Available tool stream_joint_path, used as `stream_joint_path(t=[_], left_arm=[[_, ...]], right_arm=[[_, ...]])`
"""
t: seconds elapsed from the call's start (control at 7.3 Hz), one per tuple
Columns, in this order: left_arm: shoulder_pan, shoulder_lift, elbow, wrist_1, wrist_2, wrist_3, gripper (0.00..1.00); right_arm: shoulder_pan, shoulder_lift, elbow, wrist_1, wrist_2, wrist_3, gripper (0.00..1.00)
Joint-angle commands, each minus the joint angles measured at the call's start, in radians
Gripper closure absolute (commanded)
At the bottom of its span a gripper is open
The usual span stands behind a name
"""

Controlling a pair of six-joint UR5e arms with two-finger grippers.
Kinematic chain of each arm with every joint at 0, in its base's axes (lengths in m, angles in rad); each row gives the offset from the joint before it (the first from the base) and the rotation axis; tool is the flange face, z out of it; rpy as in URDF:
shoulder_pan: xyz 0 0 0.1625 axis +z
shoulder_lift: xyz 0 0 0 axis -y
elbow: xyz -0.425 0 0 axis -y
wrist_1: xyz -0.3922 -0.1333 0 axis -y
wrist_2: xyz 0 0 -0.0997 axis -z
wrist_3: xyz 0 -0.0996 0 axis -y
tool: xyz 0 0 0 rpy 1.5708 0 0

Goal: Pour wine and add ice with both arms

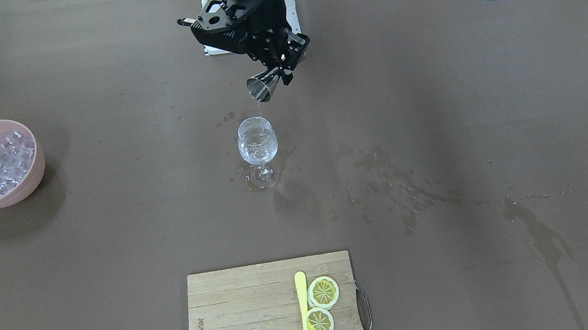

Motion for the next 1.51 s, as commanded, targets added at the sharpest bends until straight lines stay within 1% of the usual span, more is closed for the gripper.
stream_joint_path(t=[0.0,0.27,0.41,0.55,0.69,0.82,0.96,1.1,1.37], left_arm=[[0.000,0.103,-0.071,-0.146,-0.013,-0.064,1.00],[-0.006,0.116,-0.125,-0.162,-0.014,-0.071,1.00],[-0.010,0.128,-0.170,-0.176,-0.010,-0.134,1.00],[-0.031,0.182,-0.213,-0.301,0.025,-0.202,1.00],[-0.034,0.287,-0.251,-0.478,0.085,-0.259,1.00],[-0.048,0.365,-0.263,-0.624,0.125,-0.297,1.00],[-0.048,0.419,-0.271,-0.698,0.219,-0.345,1.00],[-0.048,0.458,-0.283,-0.740,0.307,-0.406,1.00],[-0.049,0.577,-0.308,-0.847,0.421,-0.573,1.00]], right_arm=[[0.000,0.000,0.000,0.000,0.000,0.000,0.00],[0.000,-0.002,0.002,0.000,0.000,0.000,0.00],[0.000,-0.002,0.004,0.000,0.002,0.000,0.00],[0.000,-0.002,0.005,0.000,0.002,0.000,0.00],[0.000,0.000,0.004,0.000,0.002,0.000,0.00],[0.000,0.001,0.005,0.000,0.003,0.000,0.00],[0.000,0.003,0.007,0.002,0.012,0.000,0.00],[0.000,0.004,0.008,0.002,0.015,0.000,0.00],[0.000,0.021,0.008,0.002,0.015,-0.002,0.00]])
